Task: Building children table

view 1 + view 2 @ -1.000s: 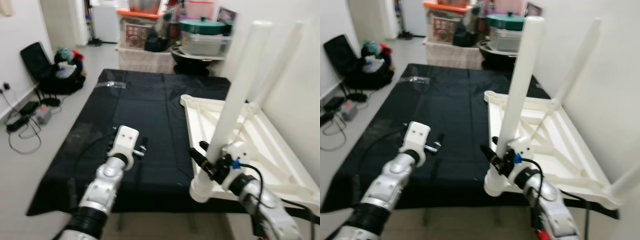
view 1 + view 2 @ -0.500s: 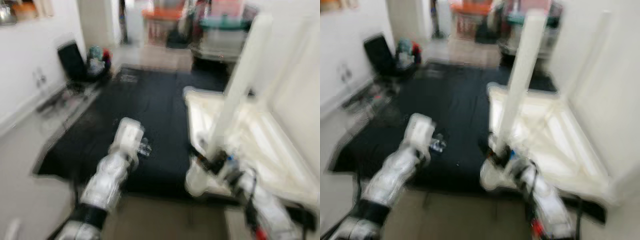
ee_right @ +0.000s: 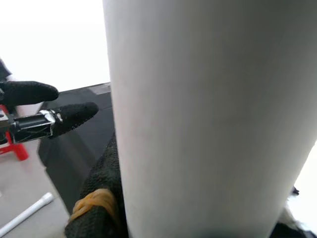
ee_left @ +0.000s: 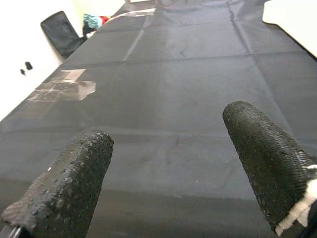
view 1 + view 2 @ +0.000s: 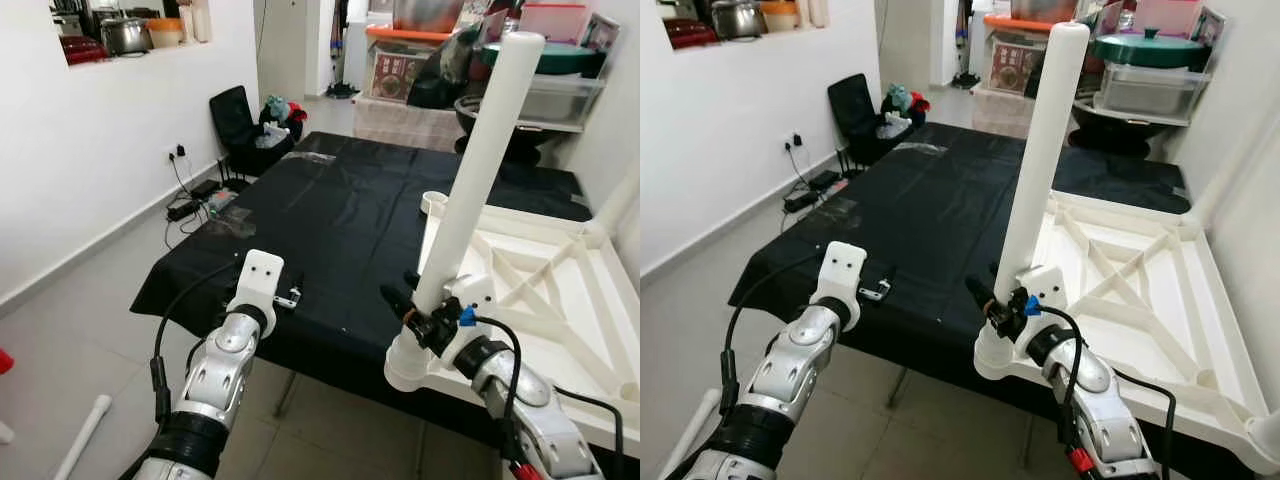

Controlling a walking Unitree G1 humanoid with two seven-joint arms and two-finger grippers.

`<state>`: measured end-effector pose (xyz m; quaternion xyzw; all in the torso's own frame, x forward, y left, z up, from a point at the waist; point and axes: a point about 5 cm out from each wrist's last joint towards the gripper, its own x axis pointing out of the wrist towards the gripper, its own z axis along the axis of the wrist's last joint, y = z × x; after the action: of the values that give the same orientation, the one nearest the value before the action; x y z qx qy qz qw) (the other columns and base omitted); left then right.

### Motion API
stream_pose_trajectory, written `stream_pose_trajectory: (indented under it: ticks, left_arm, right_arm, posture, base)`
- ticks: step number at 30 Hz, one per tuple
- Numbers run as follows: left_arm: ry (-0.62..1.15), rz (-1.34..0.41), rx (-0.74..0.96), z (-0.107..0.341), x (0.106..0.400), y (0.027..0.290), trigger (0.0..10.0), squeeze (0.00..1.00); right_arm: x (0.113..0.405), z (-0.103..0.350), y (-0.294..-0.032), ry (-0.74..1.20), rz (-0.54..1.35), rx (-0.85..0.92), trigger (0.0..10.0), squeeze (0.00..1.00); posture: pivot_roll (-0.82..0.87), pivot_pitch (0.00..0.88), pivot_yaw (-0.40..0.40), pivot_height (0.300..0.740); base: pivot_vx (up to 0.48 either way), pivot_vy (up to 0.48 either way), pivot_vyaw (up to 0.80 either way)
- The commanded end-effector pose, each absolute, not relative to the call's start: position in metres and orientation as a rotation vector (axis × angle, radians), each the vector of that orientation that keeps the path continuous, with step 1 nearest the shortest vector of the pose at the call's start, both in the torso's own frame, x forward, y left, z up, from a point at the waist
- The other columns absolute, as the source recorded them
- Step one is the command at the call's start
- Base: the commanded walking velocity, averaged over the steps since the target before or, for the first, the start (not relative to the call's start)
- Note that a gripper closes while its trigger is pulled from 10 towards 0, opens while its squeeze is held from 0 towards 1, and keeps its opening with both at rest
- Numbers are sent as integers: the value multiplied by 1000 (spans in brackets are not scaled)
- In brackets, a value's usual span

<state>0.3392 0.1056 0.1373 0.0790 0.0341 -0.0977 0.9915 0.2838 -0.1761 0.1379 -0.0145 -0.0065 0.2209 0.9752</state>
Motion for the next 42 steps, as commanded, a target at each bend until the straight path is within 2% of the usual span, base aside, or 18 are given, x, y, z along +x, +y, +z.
stream_pose_trajectory:
  ticks: [1,42]
  left_arm:
    - [51,-195,149,140,340,106,10000,0]
    - [52,-190,153,139,341,108,10000,0]
  right_arm:
    - [276,92,-200,212,315,-51,0,0]
    - [277,90,-193,195,317,-52,0,0]
  posture:
    - [34,0,-60,740]
    - [35,0,-55,740]
  base:
    - [0,0,0]
    - [310,0,0]
